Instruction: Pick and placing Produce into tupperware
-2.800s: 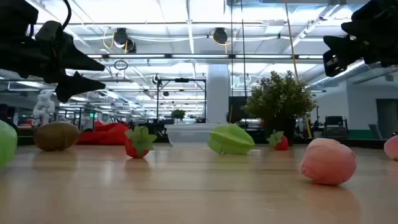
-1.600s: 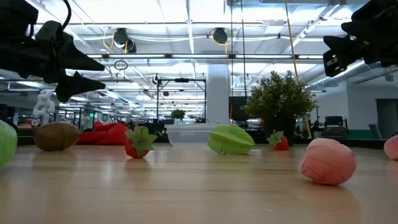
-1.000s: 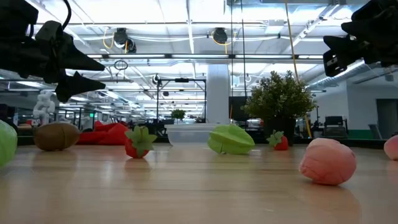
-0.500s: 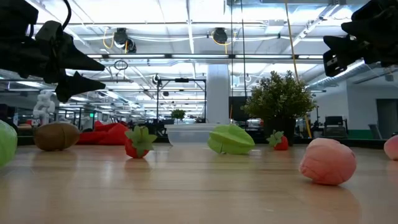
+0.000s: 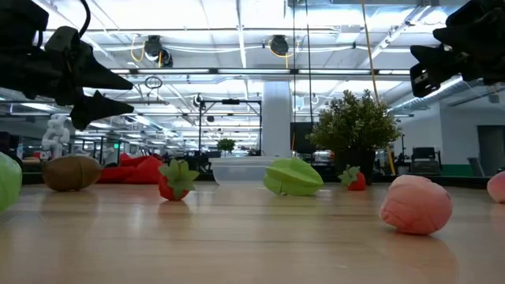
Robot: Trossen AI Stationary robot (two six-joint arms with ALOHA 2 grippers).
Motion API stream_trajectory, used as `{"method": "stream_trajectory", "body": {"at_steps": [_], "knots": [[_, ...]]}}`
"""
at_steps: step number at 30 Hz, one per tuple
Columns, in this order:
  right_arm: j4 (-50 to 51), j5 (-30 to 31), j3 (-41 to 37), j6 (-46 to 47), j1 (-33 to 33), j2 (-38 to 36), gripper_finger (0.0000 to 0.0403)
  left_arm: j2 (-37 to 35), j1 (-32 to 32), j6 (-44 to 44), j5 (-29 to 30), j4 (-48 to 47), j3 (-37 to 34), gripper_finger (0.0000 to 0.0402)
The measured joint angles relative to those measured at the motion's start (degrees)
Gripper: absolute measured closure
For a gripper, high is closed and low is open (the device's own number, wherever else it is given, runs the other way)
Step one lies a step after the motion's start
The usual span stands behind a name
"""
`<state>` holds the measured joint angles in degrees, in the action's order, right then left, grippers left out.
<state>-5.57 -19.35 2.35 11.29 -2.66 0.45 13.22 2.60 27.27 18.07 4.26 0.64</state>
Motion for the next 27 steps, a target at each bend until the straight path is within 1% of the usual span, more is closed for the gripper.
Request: {"method": "stream_trajectory", "body": {"at_steps": [14,18,21,22,25,27], "knots": [[-0.2,0.0,0.0,0.1,0.0,0.0,0.0257,0.0,0.0,-0.3,0.0,0.0,0.0,0.0117],[-0.6,0.0,0.0,0.4,0.0,0.0,0.0257,0.0,0.0,-2.3,0.0,0.5,0.0,0.0117],[-1.9,0.1,0.0,-1.0,0.0,0.0,0.0257,0.0,0.0,-3.2,0.0,0.5,0.0,0.0117],[-2.4,0.7,0.0,-1.7,0.0,0.0,0.0257,0.0,0.0,-2.8,0.0,0.4,0.0,0.0117],[-4.4,6.0,0.0,-1.1,0.0,0.0,0.0257,0.0,0.0,-1.5,0.0,0.4,0.0,0.0117],[-4.3,7.5,0.0,-1.2,0.0,0.0,0.0257,0.0,0.0,-1.4,0.0,0.4,0.0,0.0117]]}}
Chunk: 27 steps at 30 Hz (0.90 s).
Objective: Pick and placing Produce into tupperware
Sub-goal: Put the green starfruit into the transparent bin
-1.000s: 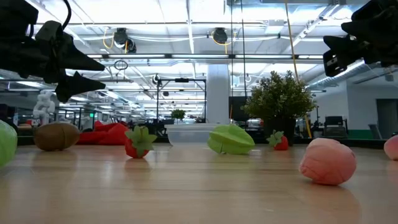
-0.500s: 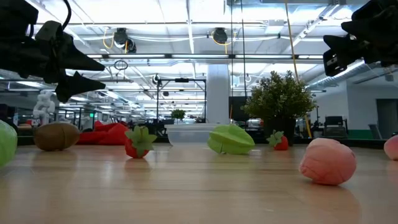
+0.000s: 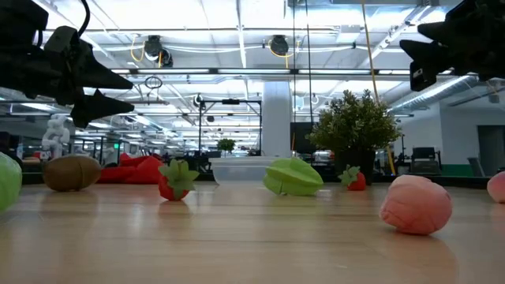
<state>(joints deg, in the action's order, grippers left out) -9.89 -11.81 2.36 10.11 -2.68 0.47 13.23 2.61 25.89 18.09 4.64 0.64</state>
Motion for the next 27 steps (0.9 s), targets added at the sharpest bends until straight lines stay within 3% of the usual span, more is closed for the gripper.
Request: {"method": "stream_trajectory", "body": {"at_steps": [11,18,23,27], "knots": [[0.2,0.0,0.0,5.8,0.0,0.1,0.0257,0.0,0.0,-2.1,0.0,-0.1,0.0,0.0117],[-0.8,0.0,0.0,3.8,0.0,1.5,0.0257,0.0,0.0,4.3,0.0,1.4,0.0,0.0117],[-6.4,0.0,0.1,2.3,0.0,5.0,0.0257,0.0,0.0,-0.3,-1.5,1.4,0.0,0.0117],[-5.5,0.0,3.4,0.0,0.0,10.2,0.0257,0.0,0.0,-1.2,-4.7,0.7,1.1,0.0117]]}}
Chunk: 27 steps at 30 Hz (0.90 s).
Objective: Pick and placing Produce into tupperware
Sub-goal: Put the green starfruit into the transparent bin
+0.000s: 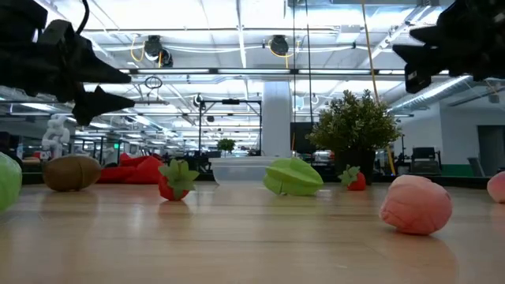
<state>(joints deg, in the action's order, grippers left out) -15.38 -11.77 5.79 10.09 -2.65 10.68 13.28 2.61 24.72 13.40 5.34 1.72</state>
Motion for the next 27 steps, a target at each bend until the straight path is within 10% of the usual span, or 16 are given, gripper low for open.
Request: {"method": "stream_trajectory", "body": {"at_steps": [16,27], "knots": [[14.4,0.1,35.5,-12.5,6.0,38.7,0.0257,5.2,1.3,-5.9,-5.6,-35.2,28.7,0.0117],[26.2,7.6,51.0,-9.3,12.3,58.7,0.0257,14.6,2.9,0.5,-5.7,-46.7,32.3,0.0117]]}}
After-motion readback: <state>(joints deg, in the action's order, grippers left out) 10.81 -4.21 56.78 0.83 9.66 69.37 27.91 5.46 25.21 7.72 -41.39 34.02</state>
